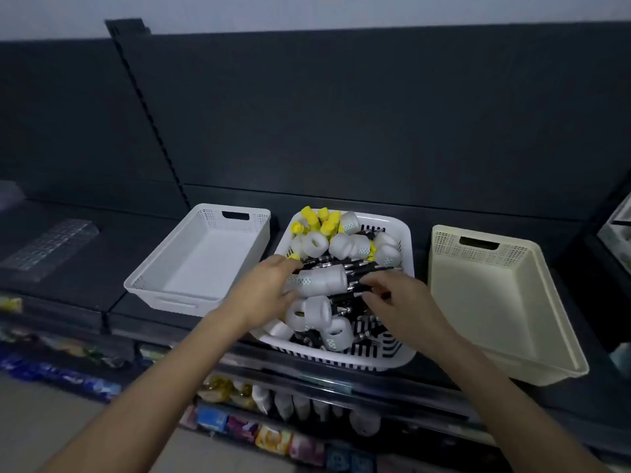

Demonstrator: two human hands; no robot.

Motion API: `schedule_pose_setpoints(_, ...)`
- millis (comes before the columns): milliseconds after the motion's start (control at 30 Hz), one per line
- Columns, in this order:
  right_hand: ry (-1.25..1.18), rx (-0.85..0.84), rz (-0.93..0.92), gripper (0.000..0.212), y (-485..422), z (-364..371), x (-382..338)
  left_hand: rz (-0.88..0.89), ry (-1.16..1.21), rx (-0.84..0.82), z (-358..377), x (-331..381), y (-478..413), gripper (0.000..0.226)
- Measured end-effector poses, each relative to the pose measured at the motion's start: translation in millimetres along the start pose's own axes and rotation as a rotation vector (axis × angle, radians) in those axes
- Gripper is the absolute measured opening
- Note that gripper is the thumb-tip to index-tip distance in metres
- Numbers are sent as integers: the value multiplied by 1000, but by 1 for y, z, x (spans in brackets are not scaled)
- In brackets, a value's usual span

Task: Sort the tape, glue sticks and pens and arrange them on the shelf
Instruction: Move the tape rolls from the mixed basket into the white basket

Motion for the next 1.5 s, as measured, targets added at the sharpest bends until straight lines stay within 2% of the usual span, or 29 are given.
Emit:
schedule_pose_setpoints(100, 79, -73, -88, 23, -23, 13, -3, 45, -144, -135, 8, -5, -15, 64)
schedule_pose_setpoints(233, 162, -139, -85, 36, -48, 27, -2, 82, -166, -247, 14, -12, -32, 71)
schedule_pose_setpoints(333, 205, -158, -87, 35, -59, 36, -4, 156, -201, -270, 14, -18, -40, 63)
schedule_pose_setpoints(433, 280, -248, -106, 35, -67, 52, -2, 299, -278, -229, 18, -26, -41, 56)
schedule_pose_setpoints(633, 352, -393, -85, 37, -74, 70, 5, 473, -369, -178, 20, -41, -49, 63)
schedule_pose_setpoints(833, 182, -229, -26, 24, -73, 54, 10, 540, -391, -159, 27, -36, -60, 78)
schedule_pose_setpoints(1033, -132, 107, 305, 24, -55, 40, 24, 672, -416, -176, 29, -28, -74, 57)
schedule_pose_setpoints(1133, -286, 275, 433, 15, -48, 38, 28, 621, -274, -169, 27, -29, -78, 50)
schedule_pose_setpoints(1300, -611, 442, 536, 34, -43, 35, 24, 444, 110, -254, 25, -31, -87, 44)
schedule_pose_setpoints(1500, -533, 438, 488, 30, -49, 35, 16, 399, 345, -195, 11, -37, -86, 46)
Point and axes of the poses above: each hand's wrist, its own y-axis away from the middle knuckle, its own z-axis out of the palm, x = y × z, the point moved 4 cm from there along -y, towards the middle knuckle, and after that the axes turned 9 degrees about -z, right-handed, at the moved point
